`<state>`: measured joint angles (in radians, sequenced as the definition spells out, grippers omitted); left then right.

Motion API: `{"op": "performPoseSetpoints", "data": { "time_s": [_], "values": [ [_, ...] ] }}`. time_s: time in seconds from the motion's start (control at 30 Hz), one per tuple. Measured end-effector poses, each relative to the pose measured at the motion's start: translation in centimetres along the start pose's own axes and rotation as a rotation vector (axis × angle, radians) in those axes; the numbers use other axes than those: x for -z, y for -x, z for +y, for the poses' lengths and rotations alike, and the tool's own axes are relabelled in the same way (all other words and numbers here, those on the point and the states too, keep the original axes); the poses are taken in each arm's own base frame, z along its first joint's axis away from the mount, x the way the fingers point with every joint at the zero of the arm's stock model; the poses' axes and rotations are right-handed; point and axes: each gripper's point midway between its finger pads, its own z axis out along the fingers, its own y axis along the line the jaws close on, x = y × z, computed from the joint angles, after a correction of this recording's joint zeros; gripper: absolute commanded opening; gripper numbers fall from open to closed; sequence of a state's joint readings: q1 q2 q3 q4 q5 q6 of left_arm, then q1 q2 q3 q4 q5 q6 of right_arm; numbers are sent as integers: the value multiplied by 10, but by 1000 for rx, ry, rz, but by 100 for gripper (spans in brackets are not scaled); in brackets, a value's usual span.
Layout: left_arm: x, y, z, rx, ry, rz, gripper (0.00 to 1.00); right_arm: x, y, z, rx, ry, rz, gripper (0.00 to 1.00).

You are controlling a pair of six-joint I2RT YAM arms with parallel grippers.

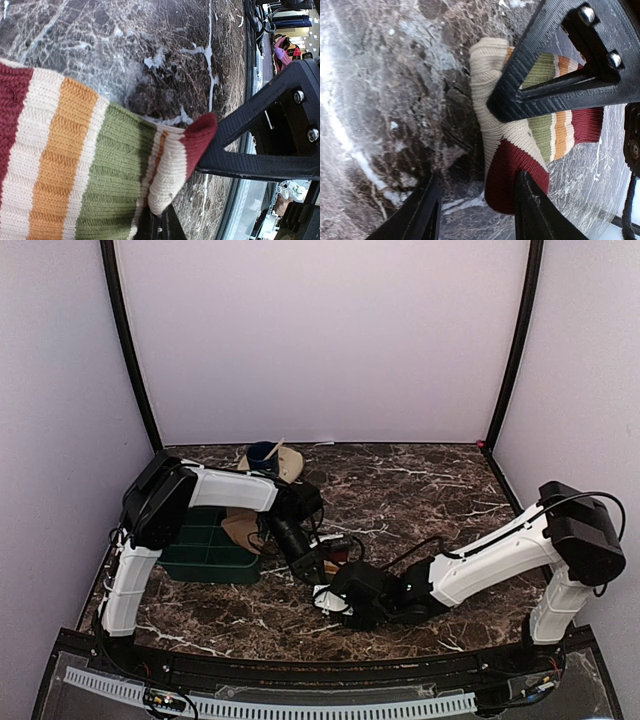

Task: Roll the socks
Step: Roll the sock at the center of the board.

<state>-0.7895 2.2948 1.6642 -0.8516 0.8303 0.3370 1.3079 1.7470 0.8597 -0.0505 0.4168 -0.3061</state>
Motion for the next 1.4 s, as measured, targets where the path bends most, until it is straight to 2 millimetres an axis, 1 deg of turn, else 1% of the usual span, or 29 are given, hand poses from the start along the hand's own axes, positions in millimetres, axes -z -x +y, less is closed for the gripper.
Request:
{"op": "performPoseSetpoints", "data": {
  "time_s": [0.37, 0.5, 0.67, 0.87, 1.07, 1.1, 1.27, 1.4],
  "values": [
    [0, 0, 0, 4, -4, 2, 0, -9, 0, -13, -1, 0, 9, 46],
    [0, 0, 0, 5, -4, 2, 0, -12, 0, -17, -2, 5, 9, 44],
    [0, 0, 0, 7, -7, 2, 0, -15, 0, -19, -8, 19, 8, 39],
    [1, 0, 1, 14, -10, 2, 0, -19, -2, -22, -17, 40, 22, 30],
    [2, 0, 2, 18, -10, 4, 0, -22, -2, -22, -33, 90, 48, 18],
    [2, 1, 2, 18, -8, 5, 0, -23, -3, -21, -41, 102, 54, 15],
    [6, 2, 6, 34, 16, 4, 16, -23, -2, -20, -79, 150, 65, 8],
    [9, 3, 9, 58, 36, 1, 20, -23, -2, -20, -107, 173, 67, 5]
  ]
}}
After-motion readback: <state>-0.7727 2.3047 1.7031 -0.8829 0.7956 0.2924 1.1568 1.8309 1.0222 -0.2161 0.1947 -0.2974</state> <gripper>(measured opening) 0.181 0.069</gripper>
